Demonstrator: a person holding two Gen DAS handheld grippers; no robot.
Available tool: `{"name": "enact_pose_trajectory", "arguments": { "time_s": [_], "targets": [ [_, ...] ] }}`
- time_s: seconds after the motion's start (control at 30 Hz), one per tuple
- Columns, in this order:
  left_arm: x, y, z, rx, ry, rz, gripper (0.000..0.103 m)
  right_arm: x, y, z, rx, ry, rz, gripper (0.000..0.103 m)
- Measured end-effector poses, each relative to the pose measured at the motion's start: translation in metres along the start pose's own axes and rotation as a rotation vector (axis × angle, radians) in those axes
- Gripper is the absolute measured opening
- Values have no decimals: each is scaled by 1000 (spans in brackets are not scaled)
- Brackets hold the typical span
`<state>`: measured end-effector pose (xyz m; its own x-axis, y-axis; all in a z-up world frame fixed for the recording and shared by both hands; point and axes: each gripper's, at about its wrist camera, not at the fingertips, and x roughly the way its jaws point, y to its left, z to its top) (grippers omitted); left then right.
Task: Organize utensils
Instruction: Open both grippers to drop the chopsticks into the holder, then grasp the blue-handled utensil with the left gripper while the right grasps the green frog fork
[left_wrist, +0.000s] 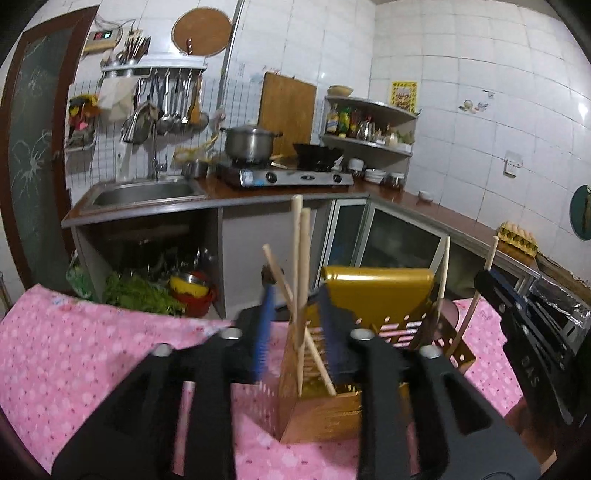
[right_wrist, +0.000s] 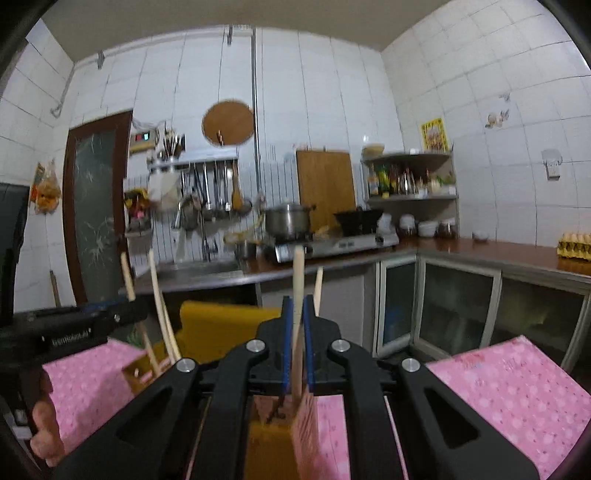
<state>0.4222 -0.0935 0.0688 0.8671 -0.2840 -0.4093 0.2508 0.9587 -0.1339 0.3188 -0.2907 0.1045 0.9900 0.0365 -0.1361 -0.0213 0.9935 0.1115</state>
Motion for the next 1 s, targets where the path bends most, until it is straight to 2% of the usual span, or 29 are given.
{"name": "enact_pose_trajectory", "arguments": {
  "time_s": [0.07,0.1,0.13,0.17,0.2,0.33,0.47,0.6,0.77,1.0],
  "targets": [
    [-6,3,1,-7,28,-8,46,-5,-2,3,12,63,-1,9],
    [-10,5,1,-10,38,-8,52,-8,-3,3,17,78,0,22],
    [-15,6,1,-13,46,-4,61,-12,-4,4,24,97,-8,43],
    [-22,8,1,-17,48,2,64,-19,-5,4,31,107,-18,50],
    [-32,12,1,-21,49,6,66,-25,-6,4,34,121,-30,51],
    [-59,26,-11,-30,110,46,82,-44,-4,-2,9,234,-91,51],
    [-80,43,-40,-16,213,95,88,-66,0,-22,-5,363,-131,52],
    [-96,63,-75,-45,311,100,89,-86,5,-56,5,482,-154,60],
    [-112,72,-114,-35,395,133,89,-107,9,-105,21,598,-182,60],
    [-117,65,-163,-11,498,128,89,-118,14,-140,34,669,-203,60]
  ]
}}
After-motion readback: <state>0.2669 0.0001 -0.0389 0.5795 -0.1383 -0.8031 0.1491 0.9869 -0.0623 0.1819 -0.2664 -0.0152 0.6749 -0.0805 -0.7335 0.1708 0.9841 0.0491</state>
